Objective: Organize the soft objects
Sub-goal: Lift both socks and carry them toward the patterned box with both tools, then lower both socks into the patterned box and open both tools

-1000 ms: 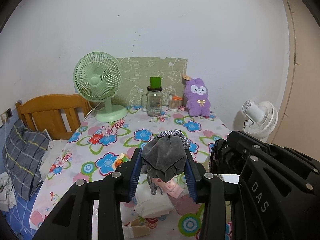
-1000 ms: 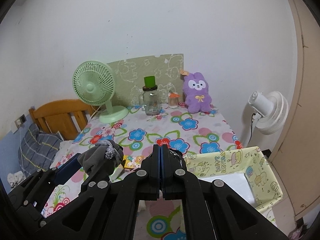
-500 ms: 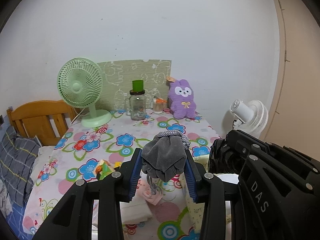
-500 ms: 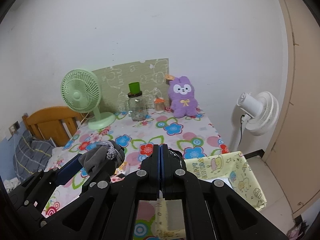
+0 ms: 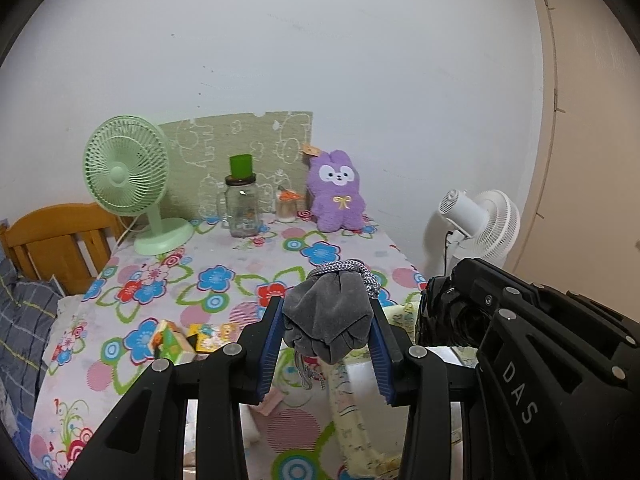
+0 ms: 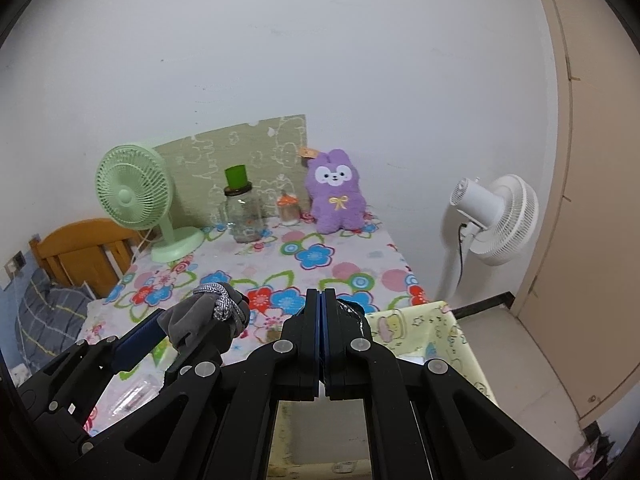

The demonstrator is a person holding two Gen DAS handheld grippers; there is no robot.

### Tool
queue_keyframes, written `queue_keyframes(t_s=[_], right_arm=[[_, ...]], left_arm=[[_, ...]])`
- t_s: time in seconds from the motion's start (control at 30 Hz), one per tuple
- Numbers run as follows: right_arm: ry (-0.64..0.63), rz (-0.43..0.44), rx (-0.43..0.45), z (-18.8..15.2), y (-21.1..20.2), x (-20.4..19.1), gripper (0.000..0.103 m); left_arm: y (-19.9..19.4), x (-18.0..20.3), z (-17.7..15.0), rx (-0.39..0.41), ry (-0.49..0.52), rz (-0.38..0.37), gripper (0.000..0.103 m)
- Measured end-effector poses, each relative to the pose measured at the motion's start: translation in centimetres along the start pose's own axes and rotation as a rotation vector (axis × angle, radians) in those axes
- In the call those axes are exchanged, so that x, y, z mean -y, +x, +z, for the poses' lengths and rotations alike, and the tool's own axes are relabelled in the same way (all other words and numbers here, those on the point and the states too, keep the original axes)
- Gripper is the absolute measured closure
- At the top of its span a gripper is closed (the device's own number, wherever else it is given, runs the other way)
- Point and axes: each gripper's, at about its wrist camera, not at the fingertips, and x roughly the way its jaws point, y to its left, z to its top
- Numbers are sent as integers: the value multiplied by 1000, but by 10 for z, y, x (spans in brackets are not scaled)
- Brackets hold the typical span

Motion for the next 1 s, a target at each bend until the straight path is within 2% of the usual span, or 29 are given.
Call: queue_keyframes(t_s=[0.77, 1.0], right_arm=[[39, -81, -78, -11, 42, 57, 99], [52, -107, -116, -20, 60, 73, 99]], left_arm=[[55, 47, -11, -94, 36, -82, 62], [79, 59, -19, -164, 60, -100, 62]])
